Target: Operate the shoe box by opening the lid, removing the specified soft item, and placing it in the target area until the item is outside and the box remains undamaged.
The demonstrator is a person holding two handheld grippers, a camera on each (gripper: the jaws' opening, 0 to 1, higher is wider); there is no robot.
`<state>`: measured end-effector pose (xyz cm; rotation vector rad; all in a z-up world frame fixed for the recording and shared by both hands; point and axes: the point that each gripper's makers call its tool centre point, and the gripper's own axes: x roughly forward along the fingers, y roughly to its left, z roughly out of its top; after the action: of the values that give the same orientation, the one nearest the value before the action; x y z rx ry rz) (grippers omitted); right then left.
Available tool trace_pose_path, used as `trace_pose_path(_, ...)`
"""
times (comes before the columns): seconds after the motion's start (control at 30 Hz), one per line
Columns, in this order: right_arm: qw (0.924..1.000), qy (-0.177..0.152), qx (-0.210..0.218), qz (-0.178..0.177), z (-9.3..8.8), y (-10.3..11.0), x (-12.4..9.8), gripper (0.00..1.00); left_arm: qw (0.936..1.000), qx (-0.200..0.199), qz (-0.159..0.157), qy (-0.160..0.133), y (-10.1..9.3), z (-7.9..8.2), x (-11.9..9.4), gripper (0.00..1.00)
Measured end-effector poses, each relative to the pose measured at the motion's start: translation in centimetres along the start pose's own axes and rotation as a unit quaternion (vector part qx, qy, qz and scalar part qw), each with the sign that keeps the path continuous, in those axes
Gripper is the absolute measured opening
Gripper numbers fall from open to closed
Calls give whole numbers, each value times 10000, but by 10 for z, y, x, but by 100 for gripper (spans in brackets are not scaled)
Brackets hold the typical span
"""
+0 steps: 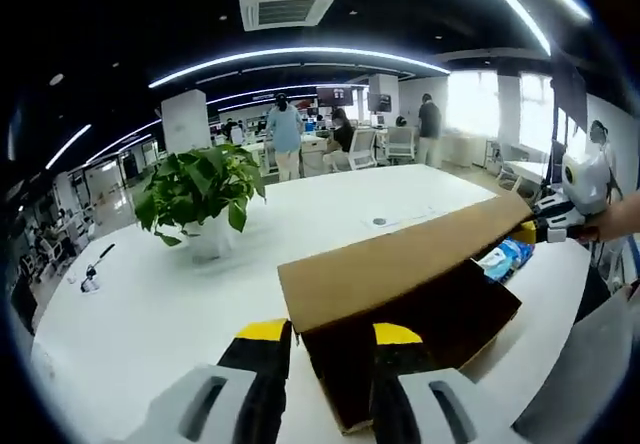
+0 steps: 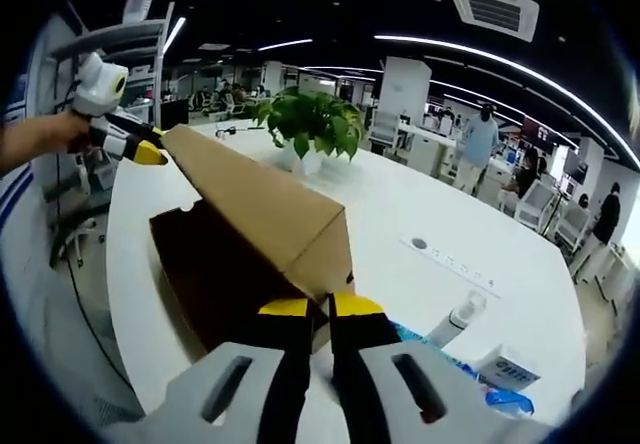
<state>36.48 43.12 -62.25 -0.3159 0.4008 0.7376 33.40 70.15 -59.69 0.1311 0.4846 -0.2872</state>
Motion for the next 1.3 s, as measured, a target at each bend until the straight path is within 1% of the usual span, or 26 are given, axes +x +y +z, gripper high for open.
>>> trace_pose_path(0.17, 10000, -2, -26, 78, -6, 6, -1, 6, 10000, -45, -26, 60, -2, -9, -1, 33)
trace_pose_path(0.33, 9998, -15, 8, 191, -11, 12, -2, 9, 9999, 10, -79, 136, -6, -16, -3, 35)
trace_pose_path(0.43, 9993, -45, 45, 359, -15, 20, -3, 14, 9998, -19, -102, 190, -10, -22, -4, 37)
trace_pose_path(0.53, 9988, -27, -3, 496, -20, 28, -3, 18, 9995, -23, -185, 255, -15, -28, -5, 41)
trace_pose_path(0.67, 9975, 13, -28, 706, -26, 37, -4, 25, 9990, 10, -267, 349, -23, -37, -7, 45)
trace_pose_path(0.97, 9953, 105, -51, 961, -35, 48, -5, 33, 9981, 23, -352, 512, -27, -53, -6, 49)
trace_pose_path(1.07, 9943, 132, 9, 1063, -37, 52, -6, 37, 9977, 11, -395, 555, -31, -57, -6, 50)
trace_pose_path(1.3, 9920, 264, 104, 1234, -47, 60, -5, 41, 9962, -33, -515, 698, -38, -70, -5, 56)
